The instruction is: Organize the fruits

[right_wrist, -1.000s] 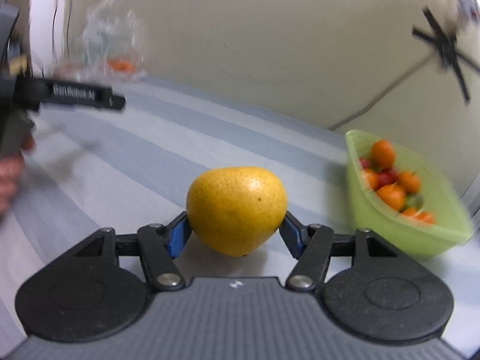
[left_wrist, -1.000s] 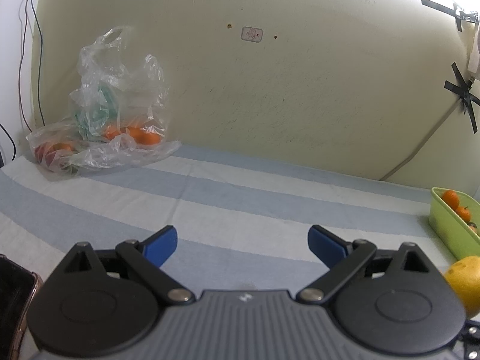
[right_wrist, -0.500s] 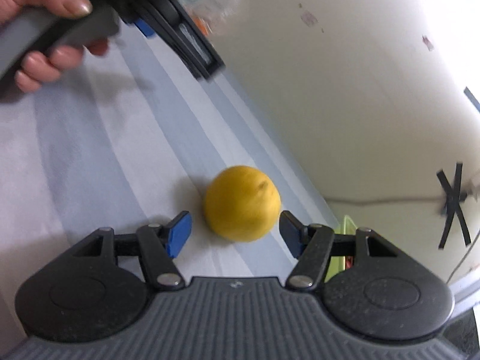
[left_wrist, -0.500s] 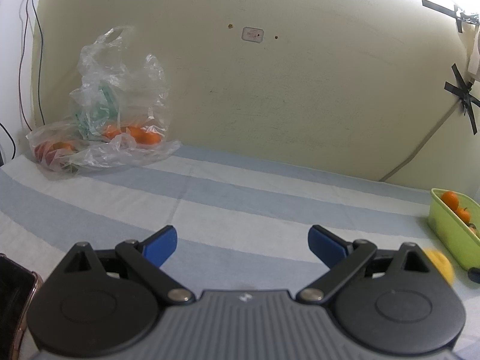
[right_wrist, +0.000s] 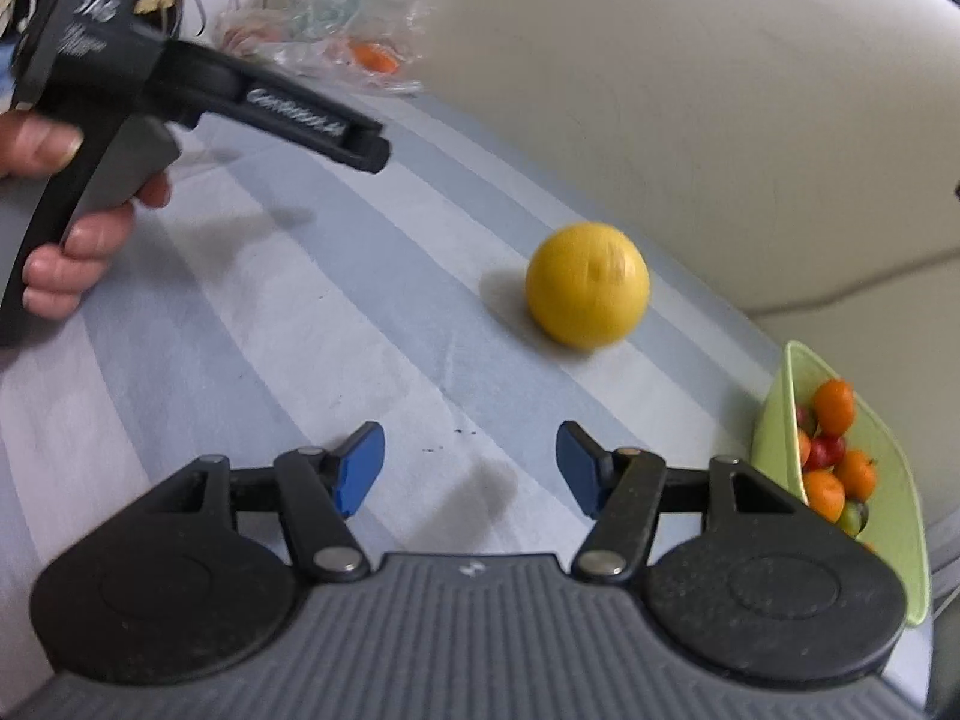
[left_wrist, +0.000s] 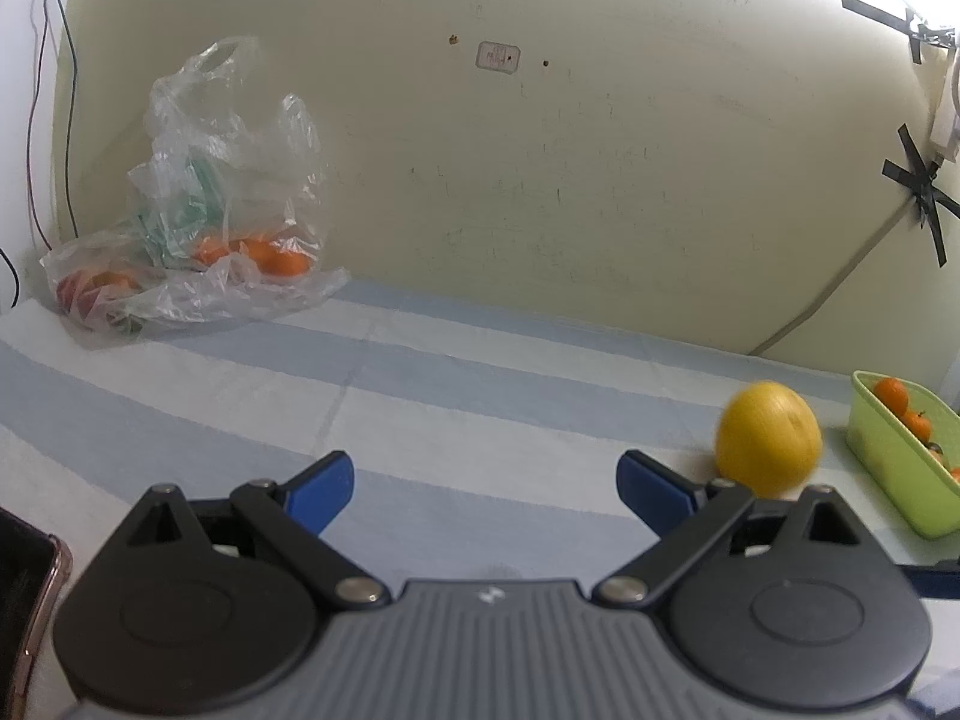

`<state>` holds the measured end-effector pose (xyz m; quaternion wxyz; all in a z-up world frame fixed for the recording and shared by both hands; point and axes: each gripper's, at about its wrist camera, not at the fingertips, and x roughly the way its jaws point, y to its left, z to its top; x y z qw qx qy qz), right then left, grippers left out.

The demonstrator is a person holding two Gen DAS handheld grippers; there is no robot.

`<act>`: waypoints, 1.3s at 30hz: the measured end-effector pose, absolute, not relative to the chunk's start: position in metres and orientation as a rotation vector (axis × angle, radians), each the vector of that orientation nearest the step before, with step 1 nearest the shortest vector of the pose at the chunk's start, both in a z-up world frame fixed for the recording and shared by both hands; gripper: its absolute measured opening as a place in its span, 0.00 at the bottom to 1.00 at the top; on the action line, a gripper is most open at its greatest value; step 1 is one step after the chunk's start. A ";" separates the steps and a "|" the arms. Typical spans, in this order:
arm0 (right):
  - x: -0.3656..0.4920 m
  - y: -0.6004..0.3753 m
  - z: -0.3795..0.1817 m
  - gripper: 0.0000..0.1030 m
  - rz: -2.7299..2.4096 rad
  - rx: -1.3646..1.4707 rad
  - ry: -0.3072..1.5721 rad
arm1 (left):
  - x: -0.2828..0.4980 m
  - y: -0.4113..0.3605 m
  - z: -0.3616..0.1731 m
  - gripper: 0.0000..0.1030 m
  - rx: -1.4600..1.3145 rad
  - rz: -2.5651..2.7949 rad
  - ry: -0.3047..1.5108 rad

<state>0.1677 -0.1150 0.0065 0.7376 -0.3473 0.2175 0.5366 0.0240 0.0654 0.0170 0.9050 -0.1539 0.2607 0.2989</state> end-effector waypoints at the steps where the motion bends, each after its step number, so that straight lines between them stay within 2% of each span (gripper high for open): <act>1: 0.171 -0.115 0.006 0.63 1.176 -0.756 0.485 | 0.024 0.065 0.017 0.95 -0.320 0.614 0.538; 7: 0.172 -0.118 0.009 0.63 1.173 -0.687 0.527 | 0.019 0.067 0.019 0.95 -0.383 0.533 0.482; 11: 0.202 -0.115 0.017 0.65 1.173 -0.566 0.509 | 0.029 0.076 0.028 0.95 -0.455 0.427 0.445; 15: 0.234 -0.104 0.024 0.73 1.155 -0.376 0.502 | 0.066 0.087 0.037 0.98 -0.451 0.331 0.451; 20: 0.258 -0.049 0.019 0.82 1.187 -0.252 0.505 | 0.125 0.128 0.040 1.00 -0.462 0.346 0.458; 25: 0.270 0.030 0.004 0.83 1.272 -0.279 0.533 | 0.163 0.180 0.015 0.98 -0.553 0.398 0.552; 28: 0.273 0.073 -0.009 0.83 1.321 -0.296 0.544 | 0.161 0.203 0.006 0.89 -0.593 0.404 0.541; 29: 0.274 0.086 -0.014 0.83 1.329 -0.302 0.554 | 0.161 0.208 0.003 0.82 -0.604 0.402 0.542; 30: 0.275 0.099 -0.018 0.82 1.336 -0.314 0.575 | 0.161 0.211 -0.001 0.69 -0.605 0.413 0.550; 31: 0.278 0.109 -0.020 0.81 1.370 -0.318 0.609 | 0.162 0.213 -0.007 0.61 -0.600 0.423 0.567; 33: 0.275 0.118 -0.018 0.78 1.444 -0.314 0.587 | 0.162 0.215 -0.016 0.56 -0.632 0.370 0.579; 34: 0.272 0.118 -0.017 0.75 1.475 -0.317 0.564 | 0.163 0.211 -0.014 0.56 -0.610 0.366 0.591; 37: 0.267 0.119 -0.016 0.74 1.469 -0.321 0.581 | 0.167 0.196 -0.009 0.56 -0.516 0.393 0.625; 39: 0.272 0.113 -0.016 0.63 1.443 -0.298 0.612 | 0.167 0.190 -0.008 0.56 -0.488 0.403 0.636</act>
